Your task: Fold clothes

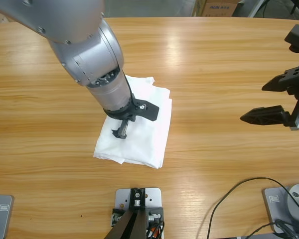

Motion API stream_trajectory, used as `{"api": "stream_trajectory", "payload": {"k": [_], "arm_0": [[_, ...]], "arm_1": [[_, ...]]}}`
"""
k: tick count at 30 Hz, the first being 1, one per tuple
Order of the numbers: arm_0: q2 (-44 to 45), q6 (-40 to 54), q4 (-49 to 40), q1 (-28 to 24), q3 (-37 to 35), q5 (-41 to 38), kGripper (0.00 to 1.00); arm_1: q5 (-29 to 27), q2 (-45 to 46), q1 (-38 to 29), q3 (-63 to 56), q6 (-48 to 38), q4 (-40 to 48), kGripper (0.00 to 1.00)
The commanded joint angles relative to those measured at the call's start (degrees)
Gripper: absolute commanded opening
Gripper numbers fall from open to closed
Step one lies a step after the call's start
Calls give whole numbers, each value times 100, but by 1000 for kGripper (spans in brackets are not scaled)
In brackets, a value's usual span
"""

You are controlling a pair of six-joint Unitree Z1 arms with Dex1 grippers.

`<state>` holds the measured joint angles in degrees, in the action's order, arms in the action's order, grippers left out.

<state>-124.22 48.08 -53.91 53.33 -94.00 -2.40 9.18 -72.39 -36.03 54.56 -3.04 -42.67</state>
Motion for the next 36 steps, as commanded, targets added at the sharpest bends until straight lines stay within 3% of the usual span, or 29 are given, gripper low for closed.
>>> {"api": "stream_trajectory", "payload": {"k": [1,9,11,14,18,26,29,36], "arm_0": [[-809,-25,-40,152,-250,187,1000],[-1017,-174,-47,152,-382,256,1000],[-1084,-733,-49,125,-398,244,1000],[-1208,-2321,-84,-112,-504,272,1000],[-1219,-3328,-111,-947,-570,266,1000],[-1395,-4597,-111,-3334,-990,268,1000],[-1535,-5160,-118,-3983,-1298,266,1000],[-1818,-5458,-218,-4997,-1966,249,1000]], "arm_1": [[50,30,40,-262,-118,303,1000],[119,-42,70,-332,-122,425,1000],[113,-35,79,-332,-146,426,1000],[110,16,79,-332,-162,421,1000],[119,120,79,-446,-201,409,1000],[129,366,79,-557,-393,335,1000],[136,352,79,-534,-431,312,1000],[156,185,79,-529,-444,353,1000]]}}
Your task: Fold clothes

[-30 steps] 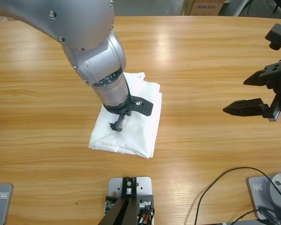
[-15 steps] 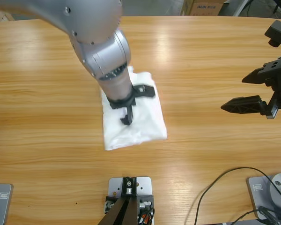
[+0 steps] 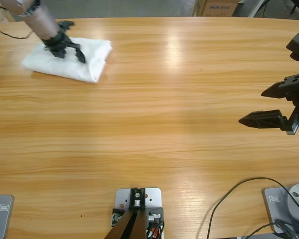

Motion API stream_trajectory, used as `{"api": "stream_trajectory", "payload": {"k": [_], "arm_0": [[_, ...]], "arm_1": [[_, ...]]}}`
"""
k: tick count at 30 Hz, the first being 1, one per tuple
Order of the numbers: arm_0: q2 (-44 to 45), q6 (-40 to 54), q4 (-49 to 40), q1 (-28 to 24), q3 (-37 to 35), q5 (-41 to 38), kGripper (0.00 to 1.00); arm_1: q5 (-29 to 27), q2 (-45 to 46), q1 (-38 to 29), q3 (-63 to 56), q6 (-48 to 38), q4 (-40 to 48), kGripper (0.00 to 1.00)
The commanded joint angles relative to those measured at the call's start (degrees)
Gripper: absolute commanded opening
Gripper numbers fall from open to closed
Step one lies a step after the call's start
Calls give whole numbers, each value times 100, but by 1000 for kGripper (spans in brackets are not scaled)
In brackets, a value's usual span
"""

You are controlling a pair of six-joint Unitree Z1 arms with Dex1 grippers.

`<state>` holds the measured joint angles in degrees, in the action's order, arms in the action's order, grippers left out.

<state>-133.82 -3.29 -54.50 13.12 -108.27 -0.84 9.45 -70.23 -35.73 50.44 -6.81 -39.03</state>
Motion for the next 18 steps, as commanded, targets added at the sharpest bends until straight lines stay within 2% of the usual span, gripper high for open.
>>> {"api": "stream_trajectory", "payload": {"k": [1,9,14,18], "arm_0": [[-927,-321,-221,-1064,-703,97,1000],[-1751,-28,-1310,-1597,-2826,102,1000],[-1776,111,-1618,-1537,-3091,102,1000],[-1315,129,-1999,-1328,-3283,21,1000]], "arm_1": [[140,-53,49,-113,-66,1,1000],[189,-237,49,-99,-100,87,1000],[215,-457,49,-64,-102,237,1000],[250,-589,49,-41,-102,386,1000]]}}
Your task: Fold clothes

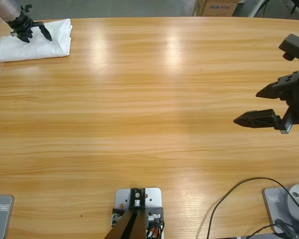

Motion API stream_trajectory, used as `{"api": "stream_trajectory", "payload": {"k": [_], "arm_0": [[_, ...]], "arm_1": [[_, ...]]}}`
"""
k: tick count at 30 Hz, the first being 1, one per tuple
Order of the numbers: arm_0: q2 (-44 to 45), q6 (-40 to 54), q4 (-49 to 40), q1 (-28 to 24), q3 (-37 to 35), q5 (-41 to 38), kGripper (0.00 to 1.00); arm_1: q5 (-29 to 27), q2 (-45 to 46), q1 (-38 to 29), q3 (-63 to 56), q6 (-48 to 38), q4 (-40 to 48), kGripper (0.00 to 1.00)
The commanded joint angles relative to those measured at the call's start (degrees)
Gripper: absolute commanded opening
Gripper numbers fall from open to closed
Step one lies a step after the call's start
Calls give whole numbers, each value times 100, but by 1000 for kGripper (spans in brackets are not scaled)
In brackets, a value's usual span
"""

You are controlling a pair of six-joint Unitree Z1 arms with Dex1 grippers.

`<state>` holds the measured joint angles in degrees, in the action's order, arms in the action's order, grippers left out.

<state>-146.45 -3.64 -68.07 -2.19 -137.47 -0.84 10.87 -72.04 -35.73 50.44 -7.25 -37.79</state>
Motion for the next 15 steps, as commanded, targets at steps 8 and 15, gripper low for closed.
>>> {"api": "stream_trajectory", "payload": {"k": [8,15], "arm_0": [[2027,543,-578,148,1006,-456,1000],[4516,536,412,482,4142,-828,1000]], "arm_1": [[-651,-327,49,198,-22,149,1000],[-1127,-364,57,240,57,25,1000]]}}
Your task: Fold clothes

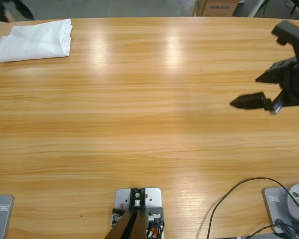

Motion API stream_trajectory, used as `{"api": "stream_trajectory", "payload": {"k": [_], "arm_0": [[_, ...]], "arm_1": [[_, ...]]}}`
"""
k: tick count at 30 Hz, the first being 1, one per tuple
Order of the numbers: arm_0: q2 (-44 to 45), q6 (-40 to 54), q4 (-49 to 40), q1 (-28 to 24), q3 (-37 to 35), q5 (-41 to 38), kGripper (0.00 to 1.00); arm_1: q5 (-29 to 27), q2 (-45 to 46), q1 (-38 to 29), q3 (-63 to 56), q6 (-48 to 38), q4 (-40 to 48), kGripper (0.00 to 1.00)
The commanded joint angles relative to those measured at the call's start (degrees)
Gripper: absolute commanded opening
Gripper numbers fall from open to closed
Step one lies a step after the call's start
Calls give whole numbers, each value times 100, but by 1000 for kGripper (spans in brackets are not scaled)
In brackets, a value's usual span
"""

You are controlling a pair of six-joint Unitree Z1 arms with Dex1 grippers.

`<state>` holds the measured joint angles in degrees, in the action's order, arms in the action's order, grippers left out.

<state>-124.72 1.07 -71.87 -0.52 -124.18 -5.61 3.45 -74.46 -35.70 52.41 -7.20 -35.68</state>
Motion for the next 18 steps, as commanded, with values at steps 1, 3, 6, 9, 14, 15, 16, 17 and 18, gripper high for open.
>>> {"api": "stream_trajectory", "payload": {"k": [1,3,6,9,14,15,16,17,18], "arm_0": [[2694,53,922,486,3229,-339,1000],[3314,-75,1109,796,3952,-330,1000],[4207,-408,1425,1240,5037,-351,1000],[5125,-571,1606,1544,5852,-351,1000],[6139,-624,1601,1572,6956,-309,1000],[6285,-645,1601,1572,7151,-309,1000],[6441,-680,1666,1585,7309,-314,1000],[6582,-745,1780,1627,7403,-310,1000],[6601,-766,1819,1634,7439,-309,1000]], "arm_1": [[-452,-104,54,27,52,-248,1000],[-490,-51,59,-33,56,-316,1000],[-636,12,63,-174,58,-352,1000],[-805,197,63,-168,94,-427,1000],[-898,318,63,-135,203,-536,991],[-909,325,63,-137,200,-531,991],[-928,336,63,-142,189,-527,991],[-933,325,63,-144,184,-527,989],[-939,313,63,-144,184,-527,987]]}}
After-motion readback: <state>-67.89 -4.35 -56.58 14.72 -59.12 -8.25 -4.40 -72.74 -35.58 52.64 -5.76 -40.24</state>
